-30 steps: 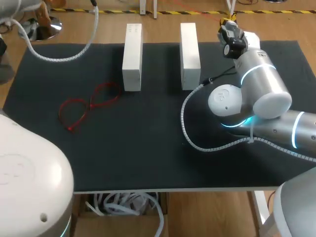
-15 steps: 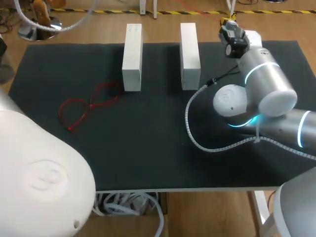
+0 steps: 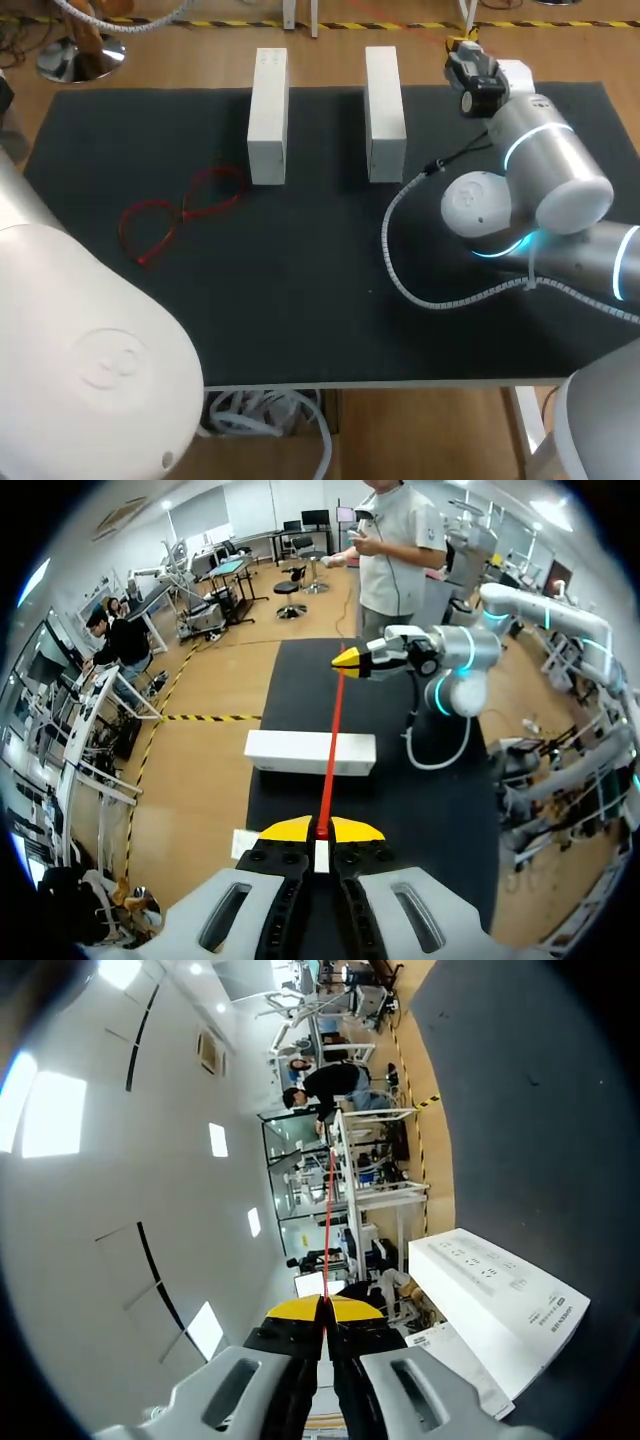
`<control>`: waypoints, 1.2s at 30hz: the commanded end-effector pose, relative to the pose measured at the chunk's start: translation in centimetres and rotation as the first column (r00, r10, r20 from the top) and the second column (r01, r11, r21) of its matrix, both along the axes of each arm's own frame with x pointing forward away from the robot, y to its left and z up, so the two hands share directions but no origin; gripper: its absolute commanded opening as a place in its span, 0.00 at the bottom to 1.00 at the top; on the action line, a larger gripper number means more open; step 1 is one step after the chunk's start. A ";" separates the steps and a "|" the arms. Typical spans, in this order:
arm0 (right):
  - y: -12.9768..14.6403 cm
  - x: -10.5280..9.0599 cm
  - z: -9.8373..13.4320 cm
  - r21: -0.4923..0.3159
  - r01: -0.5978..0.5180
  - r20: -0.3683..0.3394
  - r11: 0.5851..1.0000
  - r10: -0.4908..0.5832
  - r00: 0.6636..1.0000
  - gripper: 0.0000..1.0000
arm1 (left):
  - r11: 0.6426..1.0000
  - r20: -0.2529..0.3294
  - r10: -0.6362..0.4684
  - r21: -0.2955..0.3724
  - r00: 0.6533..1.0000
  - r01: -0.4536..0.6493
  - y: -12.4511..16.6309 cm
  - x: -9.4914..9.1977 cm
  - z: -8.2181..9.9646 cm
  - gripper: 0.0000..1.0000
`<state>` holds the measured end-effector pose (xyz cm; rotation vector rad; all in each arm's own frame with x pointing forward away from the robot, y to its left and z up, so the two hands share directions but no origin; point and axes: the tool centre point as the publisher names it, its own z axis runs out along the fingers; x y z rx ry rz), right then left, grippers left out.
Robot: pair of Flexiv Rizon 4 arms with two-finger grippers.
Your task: Grab the tape and strap the tape.
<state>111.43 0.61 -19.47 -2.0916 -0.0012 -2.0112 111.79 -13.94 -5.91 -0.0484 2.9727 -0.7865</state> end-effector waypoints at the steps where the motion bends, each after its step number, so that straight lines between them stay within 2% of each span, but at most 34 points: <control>1: -0.2 -0.3 0.2 -0.004 -0.011 -0.006 1.000 0.011 1.000 0.00 | 0.998 -0.014 0.014 0.067 1.000 -0.013 -0.2 0.1 0.3 0.00; 4: -0.1 -0.3 0.2 -0.016 -0.023 -0.004 1.000 0.023 1.000 0.00 | 0.992 -0.029 0.014 0.127 0.999 -0.010 -0.7 0.2 0.6 0.00; 7: -0.1 -0.4 0.2 -0.032 -0.035 -0.002 0.999 0.035 0.999 0.00 | 0.989 -0.037 0.010 0.150 0.999 -0.005 -1.2 0.1 1.0 0.00; 10: 0.0 -0.4 0.2 -0.052 -0.050 0.010 0.997 0.051 0.999 0.00 | 0.992 -0.024 -0.020 0.125 1.000 0.023 -1.6 0.0 1.6 0.00; 19: -0.1 -0.4 0.2 -0.085 -0.071 0.014 0.994 0.072 0.997 0.00 | 0.987 -0.005 -0.081 0.142 0.997 0.081 -3.5 -0.1 2.2 0.00; 22: 0.1 -0.4 0.2 -0.112 -0.100 0.016 0.989 0.102 0.995 0.00 | 0.980 -0.008 -0.084 0.182 0.996 0.084 -3.9 -0.2 2.2 0.00; 25: 0.2 -0.5 0.3 -0.119 -0.106 0.013 0.987 0.109 0.994 0.00 | 0.978 -0.010 -0.090 0.186 0.996 0.090 -4.2 -0.3 2.3 0.00; 26: 0.2 -0.5 0.3 -0.131 -0.111 0.007 0.985 0.113 0.994 0.00 | 0.978 -0.012 -0.091 0.186 0.996 0.092 -4.3 -0.3 2.5 0.00; 28: 0.1 -0.5 0.2 -0.171 -0.126 0.000 0.977 0.128 0.992 0.00 | 0.967 -0.011 -0.092 0.237 0.996 0.092 -4.5 -0.4 2.7 0.00; 30: 0.2 -0.5 0.2 -0.191 -0.130 -0.015 0.973 0.130 0.991 0.00 | 0.962 -0.011 -0.089 0.258 0.996 0.089 -4.5 -0.4 2.8 0.00; 31: 0.2 -0.5 0.2 -0.228 -0.146 -0.016 0.963 0.146 0.989 0.00 | 0.959 -0.013 -0.089 0.269 0.996 0.089 -4.5 -0.4 2.8 0.00; 36: 0.5 -0.5 0.5 -0.222 -0.148 -0.017 0.964 0.149 0.989 0.00 | 0.957 -0.017 -0.085 0.277 0.996 0.087 -4.4 -0.4 2.8 0.00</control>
